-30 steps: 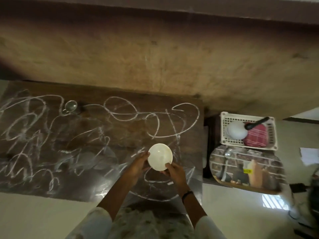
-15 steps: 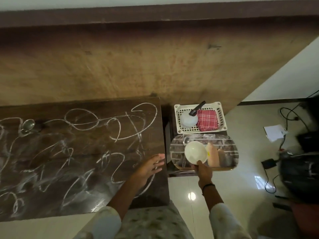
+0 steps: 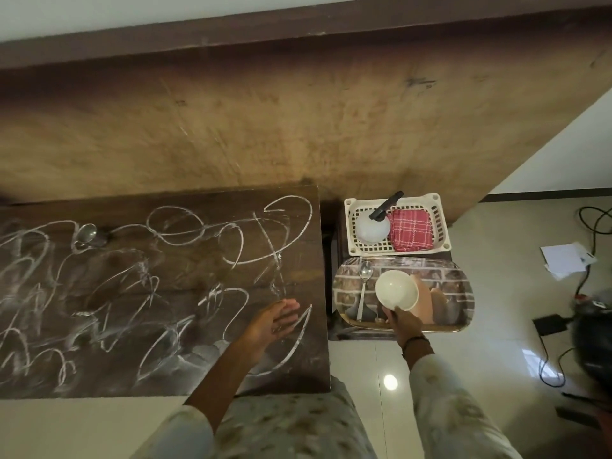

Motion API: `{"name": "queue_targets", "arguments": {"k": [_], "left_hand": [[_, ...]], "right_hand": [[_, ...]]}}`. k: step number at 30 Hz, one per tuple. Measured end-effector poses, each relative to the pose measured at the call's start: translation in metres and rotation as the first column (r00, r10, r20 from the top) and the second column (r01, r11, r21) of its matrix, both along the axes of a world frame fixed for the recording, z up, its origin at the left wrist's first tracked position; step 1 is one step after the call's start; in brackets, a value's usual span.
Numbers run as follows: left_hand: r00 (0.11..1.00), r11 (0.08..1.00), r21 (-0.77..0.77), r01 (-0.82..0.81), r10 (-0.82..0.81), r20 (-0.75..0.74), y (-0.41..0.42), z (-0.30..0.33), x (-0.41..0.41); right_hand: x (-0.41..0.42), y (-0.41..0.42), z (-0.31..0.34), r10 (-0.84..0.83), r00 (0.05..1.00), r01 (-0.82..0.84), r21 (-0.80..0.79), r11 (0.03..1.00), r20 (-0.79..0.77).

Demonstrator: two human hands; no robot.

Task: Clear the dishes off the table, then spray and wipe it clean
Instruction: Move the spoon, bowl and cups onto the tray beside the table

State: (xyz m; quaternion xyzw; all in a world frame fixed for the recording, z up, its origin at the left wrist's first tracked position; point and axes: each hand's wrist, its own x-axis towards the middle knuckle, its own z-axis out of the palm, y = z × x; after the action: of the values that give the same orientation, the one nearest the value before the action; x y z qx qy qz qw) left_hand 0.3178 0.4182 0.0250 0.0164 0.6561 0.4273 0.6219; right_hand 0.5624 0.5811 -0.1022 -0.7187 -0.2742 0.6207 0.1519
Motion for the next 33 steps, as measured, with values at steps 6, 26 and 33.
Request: {"name": "queue_targets", "arguments": {"k": [6, 26, 33], "left_hand": [[0.997, 0.997, -0.001, -0.073, 0.073, 0.026, -0.012, -0.001, -0.007], [0.883, 0.883, 0.058, -0.465, 0.458, 0.101, -0.123, 0.007, -0.153], [0.784, 0.791, 0.035, -0.611, 0.598, 0.170, -0.216, -0.011, -0.269]], "right_hand": [[-0.010, -0.014, 0.021, 0.000, 0.998, -0.001, -0.003, 1.000, -0.070], [-0.292, -0.106, 0.092, 0.308, 0.853, -0.364, -0.056, 0.930, -0.422], [-0.441, -0.165, 0.076, 0.574, 0.763, -0.619, -0.080, 0.781, -0.296]]}}
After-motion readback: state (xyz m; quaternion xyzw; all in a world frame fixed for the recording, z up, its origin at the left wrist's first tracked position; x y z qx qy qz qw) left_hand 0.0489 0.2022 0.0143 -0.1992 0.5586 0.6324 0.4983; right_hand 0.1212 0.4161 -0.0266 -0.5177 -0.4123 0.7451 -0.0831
